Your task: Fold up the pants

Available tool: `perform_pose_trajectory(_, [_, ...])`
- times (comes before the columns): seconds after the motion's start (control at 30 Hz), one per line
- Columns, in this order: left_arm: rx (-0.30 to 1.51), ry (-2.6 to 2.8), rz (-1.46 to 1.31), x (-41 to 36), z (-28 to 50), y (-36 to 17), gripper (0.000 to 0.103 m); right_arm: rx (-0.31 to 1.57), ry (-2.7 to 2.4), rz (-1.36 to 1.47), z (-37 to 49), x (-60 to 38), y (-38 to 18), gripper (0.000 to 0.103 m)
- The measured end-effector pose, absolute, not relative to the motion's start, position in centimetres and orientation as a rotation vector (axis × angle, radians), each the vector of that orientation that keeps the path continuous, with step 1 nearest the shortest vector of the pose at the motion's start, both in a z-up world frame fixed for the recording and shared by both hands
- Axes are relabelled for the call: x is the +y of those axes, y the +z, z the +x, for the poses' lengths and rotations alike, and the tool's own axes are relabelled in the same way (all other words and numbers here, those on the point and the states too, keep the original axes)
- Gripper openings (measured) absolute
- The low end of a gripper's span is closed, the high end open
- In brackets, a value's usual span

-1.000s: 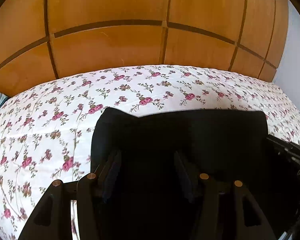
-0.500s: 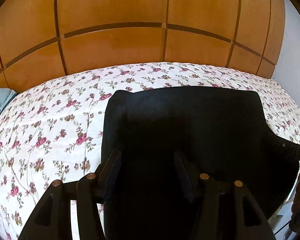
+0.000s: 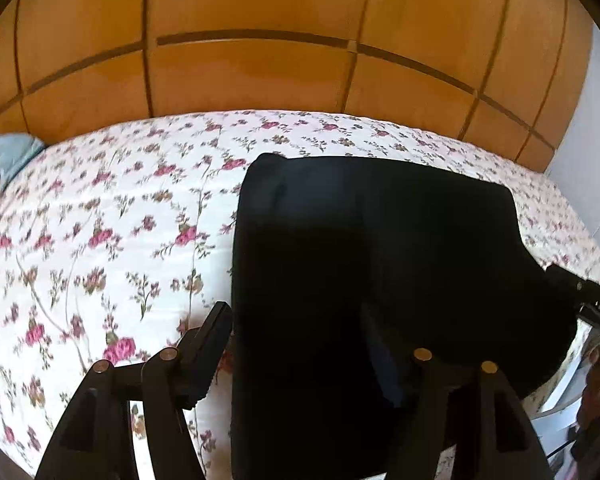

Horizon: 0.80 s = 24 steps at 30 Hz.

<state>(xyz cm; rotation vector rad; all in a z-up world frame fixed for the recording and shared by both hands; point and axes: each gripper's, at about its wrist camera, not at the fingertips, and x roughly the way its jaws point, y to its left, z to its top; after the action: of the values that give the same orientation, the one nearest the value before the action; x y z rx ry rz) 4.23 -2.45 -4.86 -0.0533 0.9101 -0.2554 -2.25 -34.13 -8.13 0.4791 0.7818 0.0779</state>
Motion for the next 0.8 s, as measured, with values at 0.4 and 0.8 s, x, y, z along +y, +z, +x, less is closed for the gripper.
perform_pose_trajectory(0.4, [0.924,-0.287,-0.077,-1.8,3.7,-4.8,0.068,0.847,0.071,0.376,-0.8,-32.3,-9.0,0.070])
perform_pose_trajectory(0.8, [1.069,-0.414,-0.267,0.2,6.0,-7.0,0.086,0.912,0.206,0.577,0.9,-35.4,-12.2,0.079])
